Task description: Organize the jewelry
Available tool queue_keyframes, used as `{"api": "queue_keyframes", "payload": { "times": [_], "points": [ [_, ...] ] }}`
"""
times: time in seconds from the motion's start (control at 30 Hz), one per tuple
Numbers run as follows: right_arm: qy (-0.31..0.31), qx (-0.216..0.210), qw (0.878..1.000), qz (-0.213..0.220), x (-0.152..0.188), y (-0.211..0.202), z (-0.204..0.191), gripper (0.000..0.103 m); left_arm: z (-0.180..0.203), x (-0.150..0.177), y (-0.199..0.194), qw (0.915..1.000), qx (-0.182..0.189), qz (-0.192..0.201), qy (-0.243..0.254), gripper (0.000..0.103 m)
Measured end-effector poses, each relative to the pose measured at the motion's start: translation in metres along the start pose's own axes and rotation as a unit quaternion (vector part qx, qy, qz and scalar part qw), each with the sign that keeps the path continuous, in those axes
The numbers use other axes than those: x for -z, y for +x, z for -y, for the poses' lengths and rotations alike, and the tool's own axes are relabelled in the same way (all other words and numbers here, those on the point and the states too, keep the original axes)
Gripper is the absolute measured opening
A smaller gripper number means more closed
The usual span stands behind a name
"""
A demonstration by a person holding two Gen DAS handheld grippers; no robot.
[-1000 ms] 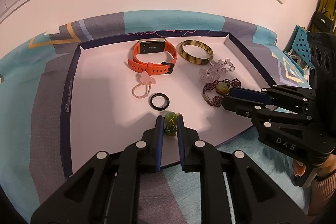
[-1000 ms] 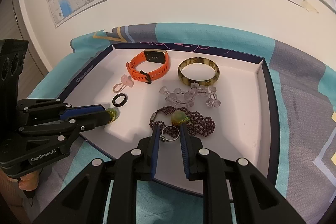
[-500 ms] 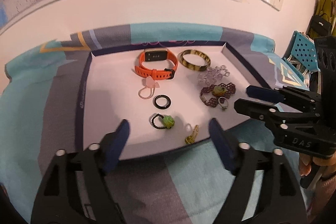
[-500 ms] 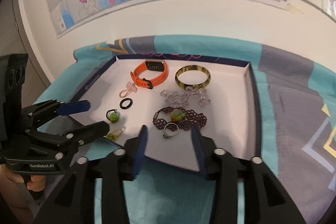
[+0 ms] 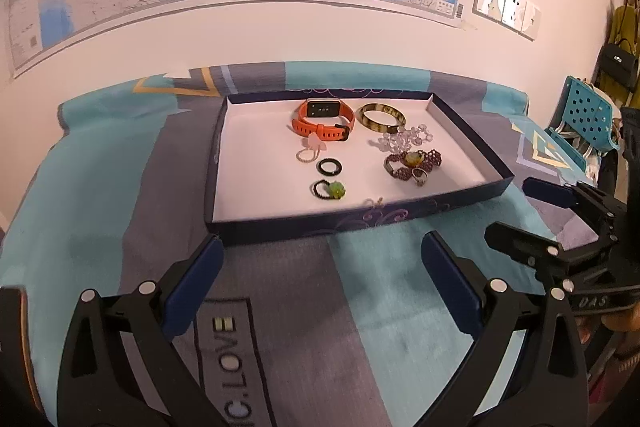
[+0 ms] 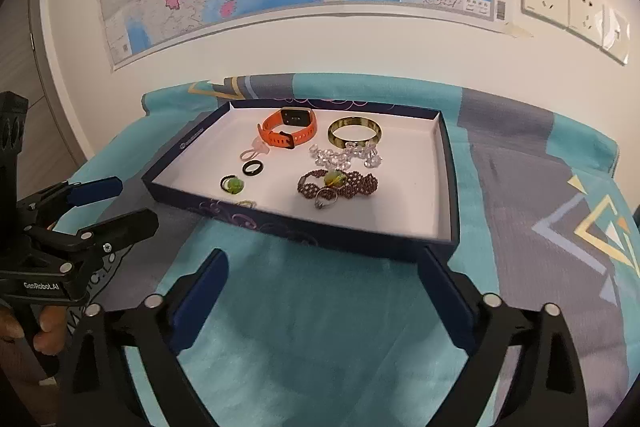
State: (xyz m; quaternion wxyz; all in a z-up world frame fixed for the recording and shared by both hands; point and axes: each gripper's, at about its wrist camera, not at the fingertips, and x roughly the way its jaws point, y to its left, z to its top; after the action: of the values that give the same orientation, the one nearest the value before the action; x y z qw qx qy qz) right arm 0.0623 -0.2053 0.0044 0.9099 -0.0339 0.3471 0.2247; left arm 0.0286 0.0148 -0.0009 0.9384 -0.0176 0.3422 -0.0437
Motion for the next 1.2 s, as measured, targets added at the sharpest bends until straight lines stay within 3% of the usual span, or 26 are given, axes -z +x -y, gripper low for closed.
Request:
{"api": "queue_keyframes", "payload": {
  "times": [0.53,1.2],
  "points": [
    [0.003,0.016,1.000,0.008,0.028,-0.020,-0.016,0.096,0.005,0.026,-0.021,0.9994,-0.031,-0.010,-0.012,0.097],
    [0.003,0.004,1.000,0.001,0.041,-0.023,-0.026,0.096,0.006,0.037,-0.023,0.9989,-0.030,-0.029,-0.021,0.097]
  ]
}}
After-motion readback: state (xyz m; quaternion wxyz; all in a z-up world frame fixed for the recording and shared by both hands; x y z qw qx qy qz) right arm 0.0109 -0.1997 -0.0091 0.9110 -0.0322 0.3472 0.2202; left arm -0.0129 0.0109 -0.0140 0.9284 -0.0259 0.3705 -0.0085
